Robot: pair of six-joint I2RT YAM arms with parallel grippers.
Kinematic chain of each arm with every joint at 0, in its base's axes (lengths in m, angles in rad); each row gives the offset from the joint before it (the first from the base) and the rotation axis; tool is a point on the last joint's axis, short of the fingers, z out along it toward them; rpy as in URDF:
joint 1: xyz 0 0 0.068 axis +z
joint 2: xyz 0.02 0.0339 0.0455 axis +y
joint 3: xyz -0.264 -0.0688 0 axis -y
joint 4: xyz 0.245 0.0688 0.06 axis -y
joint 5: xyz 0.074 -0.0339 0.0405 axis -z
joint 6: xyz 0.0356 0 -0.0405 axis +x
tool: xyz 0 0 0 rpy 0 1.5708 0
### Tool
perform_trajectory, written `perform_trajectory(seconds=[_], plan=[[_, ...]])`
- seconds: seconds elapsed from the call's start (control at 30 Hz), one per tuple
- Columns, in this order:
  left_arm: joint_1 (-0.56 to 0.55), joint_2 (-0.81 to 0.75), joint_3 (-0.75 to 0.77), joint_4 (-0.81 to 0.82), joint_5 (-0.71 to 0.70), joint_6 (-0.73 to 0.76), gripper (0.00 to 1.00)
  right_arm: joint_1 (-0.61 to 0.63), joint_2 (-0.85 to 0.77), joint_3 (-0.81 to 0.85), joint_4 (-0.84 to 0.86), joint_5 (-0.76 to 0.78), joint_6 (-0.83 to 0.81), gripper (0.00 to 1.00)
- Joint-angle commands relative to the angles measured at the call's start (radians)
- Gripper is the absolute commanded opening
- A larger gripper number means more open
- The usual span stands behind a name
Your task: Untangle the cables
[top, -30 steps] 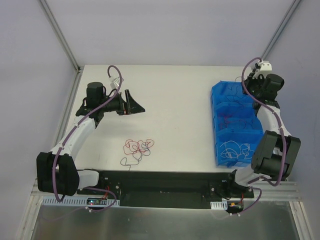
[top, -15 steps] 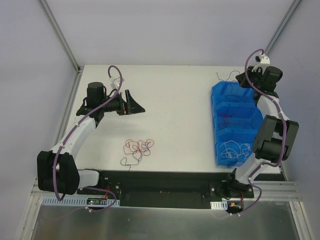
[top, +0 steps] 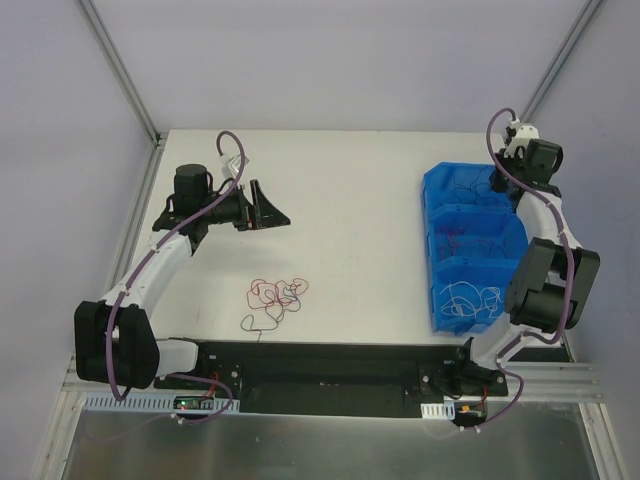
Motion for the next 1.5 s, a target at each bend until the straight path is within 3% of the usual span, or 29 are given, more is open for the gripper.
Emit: perform_trajectory(seconds=[0.0,0.1,0.27,0.47,0.57,0.7,0.77,0.87,0.93,0.97,1.0,1.23,1.33,1.47], plan=[[0.009,0.011,0.015,0.017,0.051,0.019,0.85,0.028,-0.044,0.029,-0.118,0.170,-0.131,0.01],[0.017,0.002,0.010,0.019,0.042,0.025,0.85,0.056,-0.029,0.035,-0.118,0.226,-0.144,0.08],[0.026,-0.003,0.006,0.017,0.024,0.031,0.85,0.108,-0.005,0.109,-0.177,0.379,-0.124,0.37],[0.044,0.006,-0.002,0.017,0.011,0.036,0.85,0.200,-0.068,0.291,-0.449,0.542,-0.026,0.45],[0.046,0.014,-0.005,0.017,0.005,0.042,0.85,0.226,-0.180,0.270,-0.509,0.421,0.171,0.57],[0.047,0.019,-0.008,0.017,-0.016,0.054,0.85,0.240,-0.336,0.212,-0.585,0.194,0.582,0.69],[0.047,0.026,-0.010,0.017,-0.021,0.053,0.85,0.242,-0.428,0.135,-0.596,0.155,0.683,0.70],[0.047,0.036,-0.016,0.017,-0.041,0.042,0.84,0.292,-0.563,0.011,-0.576,0.186,0.683,0.71],[0.043,0.030,-0.032,-0.024,-0.099,0.002,0.83,0.353,-0.613,-0.064,-0.543,0.207,0.666,0.81],[0.038,0.020,-0.043,-0.042,-0.143,-0.034,0.82,0.382,-0.633,-0.116,-0.506,0.147,0.668,0.93],[0.032,0.013,-0.051,-0.073,-0.180,-0.053,0.82,0.408,-0.650,-0.161,-0.471,0.104,0.681,0.96],[-0.148,-0.217,-0.195,-0.266,-0.566,-0.107,0.79,0.779,-0.688,-0.461,-0.159,0.048,0.712,0.97],[-0.213,-0.309,-0.270,-0.334,-0.689,-0.140,0.74,0.950,-0.639,-0.483,-0.104,0.109,0.672,0.98],[-0.221,-0.343,-0.322,-0.417,-0.824,-0.185,0.65,1.060,-0.561,-0.469,-0.093,0.137,0.655,0.98]])
